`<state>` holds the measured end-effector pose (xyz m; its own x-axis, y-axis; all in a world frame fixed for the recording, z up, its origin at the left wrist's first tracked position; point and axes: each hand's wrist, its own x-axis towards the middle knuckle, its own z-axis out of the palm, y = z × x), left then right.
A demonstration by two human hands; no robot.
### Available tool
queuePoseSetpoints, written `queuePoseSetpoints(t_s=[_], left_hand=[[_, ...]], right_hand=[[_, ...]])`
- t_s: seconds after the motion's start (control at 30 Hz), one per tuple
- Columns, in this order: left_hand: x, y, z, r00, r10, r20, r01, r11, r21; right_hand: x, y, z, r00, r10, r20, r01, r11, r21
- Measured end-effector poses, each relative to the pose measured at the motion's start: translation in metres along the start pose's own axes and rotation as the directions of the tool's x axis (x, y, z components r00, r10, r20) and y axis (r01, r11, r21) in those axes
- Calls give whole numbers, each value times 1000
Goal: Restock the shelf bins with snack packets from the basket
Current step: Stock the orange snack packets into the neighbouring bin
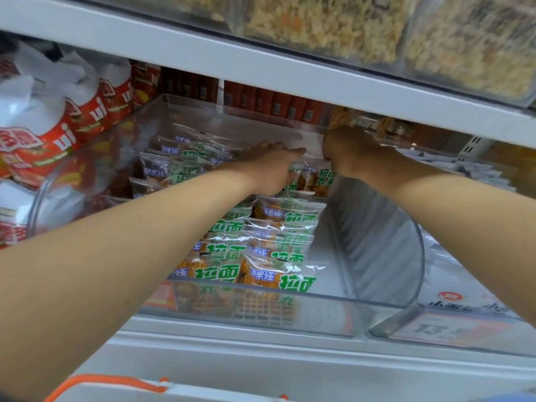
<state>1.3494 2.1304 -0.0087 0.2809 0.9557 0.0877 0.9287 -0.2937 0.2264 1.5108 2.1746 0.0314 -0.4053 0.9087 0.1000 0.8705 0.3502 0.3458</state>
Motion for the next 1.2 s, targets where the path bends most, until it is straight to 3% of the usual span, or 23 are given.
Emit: queuePoseSetpoints(t_s=[0.27, 0.4, 0.5, 0.63, 0.83, 1.0, 1.1, 1.2], left_hand=[[-1, 0, 0, 1000, 0, 1, 0, 1000, 13], [0, 1, 0, 1000, 7, 5, -8, 1000, 20], [0, 1, -2, 1000, 7, 6, -6, 999, -44], [-7, -2, -6, 1000, 8, -22, -14, 963, -269], [-56, 16, -28, 964, -166, -208, 139, 980, -140], [-140, 37, -30, 882, -221, -416, 129, 962, -240], [-195, 49, -21, 870, -200, -451, 105, 968, -227], [-244, 51, 2, 886, -225, -405, 140, 964, -228]], right_hand=[[-5, -2, -7, 991, 79, -111, -92, 989, -117], [-4, -1, -6, 997, 50, -54, -57, 990, -128], [-5, 3, -8, 1000, 24, -17, -24, 1000, -15], [-19, 7, -12, 997, 2, -75, 11, 985, 170], [-79, -24, -33, 994, 31, -105, 9, 932, 363], [-152, -62, -37, 926, 18, -376, 165, 878, 449], [-194, -88, -31, 888, 33, -460, 233, 828, 510], [-229, -120, -13, 896, 25, -443, 276, 751, 599]])
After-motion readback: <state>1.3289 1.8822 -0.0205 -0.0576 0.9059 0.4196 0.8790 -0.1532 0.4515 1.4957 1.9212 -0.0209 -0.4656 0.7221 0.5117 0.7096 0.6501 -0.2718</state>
